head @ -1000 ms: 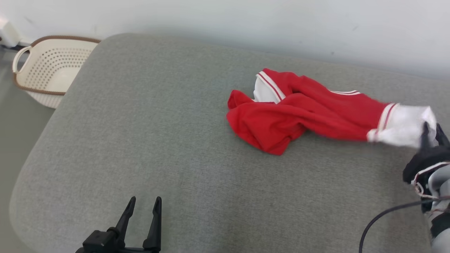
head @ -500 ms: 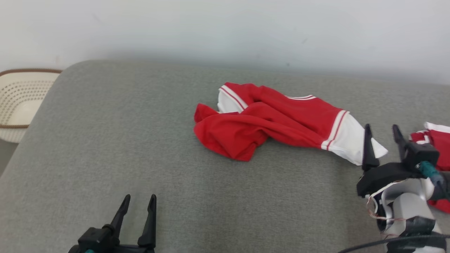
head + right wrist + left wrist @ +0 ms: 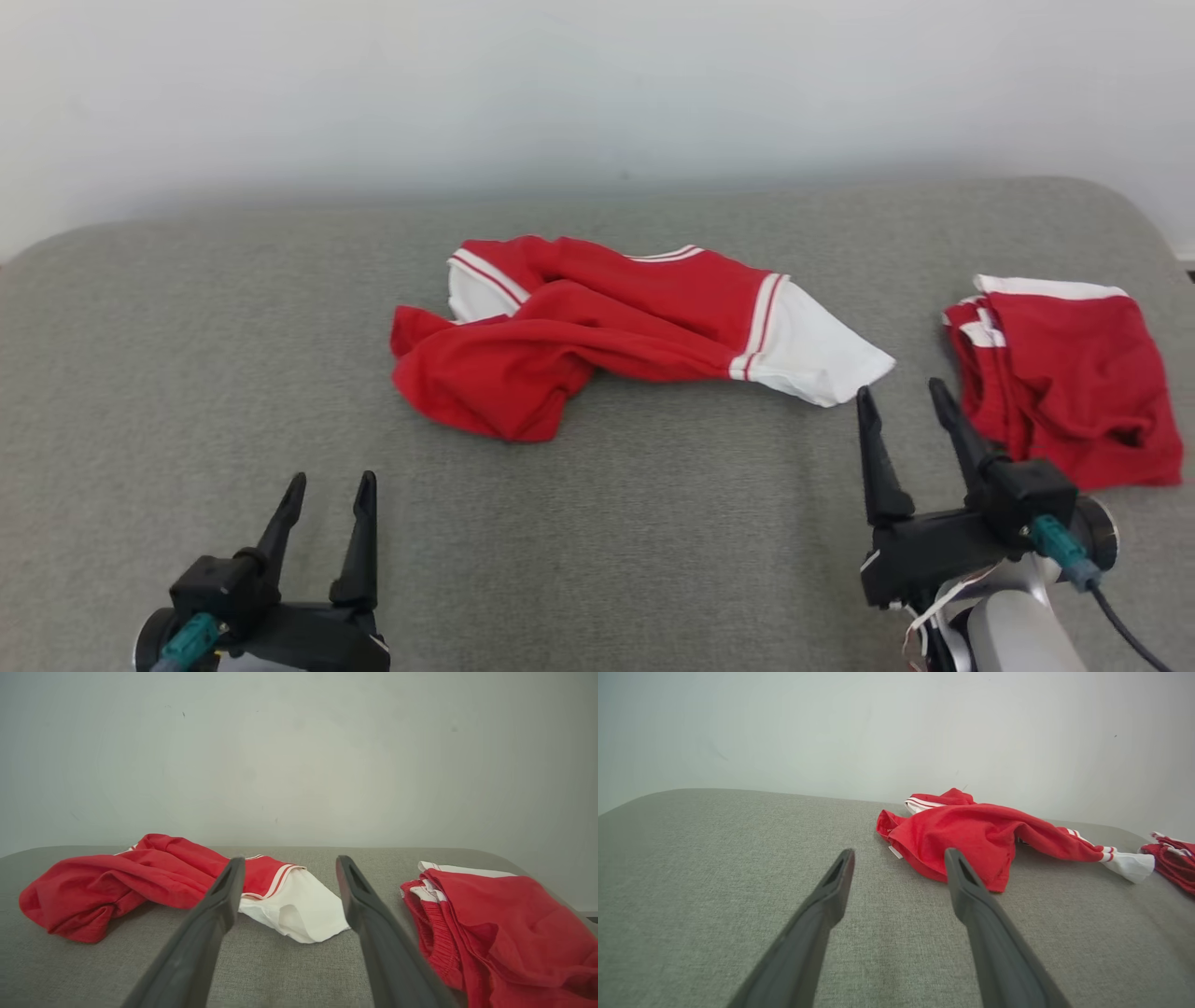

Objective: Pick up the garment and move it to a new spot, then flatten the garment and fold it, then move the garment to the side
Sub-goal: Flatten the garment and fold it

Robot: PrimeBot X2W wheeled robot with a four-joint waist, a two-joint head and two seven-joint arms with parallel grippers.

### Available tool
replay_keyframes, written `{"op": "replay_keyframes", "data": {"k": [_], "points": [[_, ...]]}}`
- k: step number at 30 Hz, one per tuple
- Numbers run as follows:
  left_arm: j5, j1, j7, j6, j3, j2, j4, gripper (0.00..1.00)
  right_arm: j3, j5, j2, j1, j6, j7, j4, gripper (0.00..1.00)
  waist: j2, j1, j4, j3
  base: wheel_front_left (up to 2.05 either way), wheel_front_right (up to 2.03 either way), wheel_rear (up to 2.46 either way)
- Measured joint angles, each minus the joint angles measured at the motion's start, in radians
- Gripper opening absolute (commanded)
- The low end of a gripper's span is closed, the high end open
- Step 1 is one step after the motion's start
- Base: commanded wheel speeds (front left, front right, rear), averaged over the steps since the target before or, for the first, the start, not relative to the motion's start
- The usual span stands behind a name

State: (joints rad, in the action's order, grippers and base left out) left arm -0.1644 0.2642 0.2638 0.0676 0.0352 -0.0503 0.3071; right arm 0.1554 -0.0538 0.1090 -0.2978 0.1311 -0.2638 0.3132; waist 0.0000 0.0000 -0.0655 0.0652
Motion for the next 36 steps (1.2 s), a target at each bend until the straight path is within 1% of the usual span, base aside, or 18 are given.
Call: {"op": "replay_keyframes", "data": {"k": [6,10,11,18,23,31,32,33,34,36], "points": [[-0.012,0.047,0.0,0.007,-0.031,0.0,0.061,1.0,0.043,-0.018,-0.012,0.047,0.0,0.0,-0.042,1.0,0.0,0.0,-0.067,0.011,0.0,0.0,0.0],[-0.017,0.104,0.0,0.019,-0.037,0.0,0.134,1.0,0.04,-0.027,-0.017,0.067,0.0,0.0,-0.047,1.0,0.0,0.0,-0.1,0.031,0.0,0.0,0.0],[-0.016,0.137,0.0,0.028,-0.04,-0.001,0.175,1.0,0.037,-0.027,-0.019,0.067,0.0,0.0,-0.052,1.0,0.0,0.0,-0.112,0.045,0.0,0.0,0.0],[-0.022,0.234,0.0,0.045,-0.08,-0.001,0.289,1.0,0.033,-0.028,-0.025,0.056,0.0,0.0,-0.068,1.0,0.0001,0.0001,-0.153,0.099,0.0,0.0,0.0],[-0.032,0.285,0.0,0.046,-0.151,-0.008,0.325,1.0,0.027,-0.033,-0.033,0.039,0.0,0.0,-0.072,1.0,0.0001,0.0002,-0.184,0.144,0.0,0.0,0.0],[-0.051,0.325,0.0,0.058,-0.182,-0.011,0.369,1.0,0.021,-0.034,-0.038,0.024,0.0,0.0,-0.072,1.0,0.0001,0.0002,-0.207,0.182,0.0,0.0,0.0],[-0.058,0.332,0.0,0.06,-0.182,-0.01,0.368,0.58,0.019,-0.034,-0.039,0.02,0.0,0.0,-0.072,1.0,0.0,0.0002,-0.208,0.186,0.0,0.0,0.0],[-0.066,0.337,0.0,0.062,-0.181,-0.01,0.361,0.37,0.018,-0.034,-0.039,0.02,0.0,0.0,-0.072,1.0,0.0001,0.0002,-0.209,0.189,0.0,0.0,0.0],[-0.074,0.338,0.0,0.062,-0.171,-0.009,0.344,0.0,0.016,-0.034,-0.04,0.02,0.0,0.0,-0.072,1.0,0.0001,0.0002,-0.209,0.192,0.0,0.0,0.0],[-0.093,0.34,0.0,0.062,-0.12,-0.011,0.296,0.0,0.013,-0.034,-0.042,0.019,0.0,0.0,-0.072,1.0,0.0001,0.0002,-0.207,0.198,0.0,0.0,0.0]]}}
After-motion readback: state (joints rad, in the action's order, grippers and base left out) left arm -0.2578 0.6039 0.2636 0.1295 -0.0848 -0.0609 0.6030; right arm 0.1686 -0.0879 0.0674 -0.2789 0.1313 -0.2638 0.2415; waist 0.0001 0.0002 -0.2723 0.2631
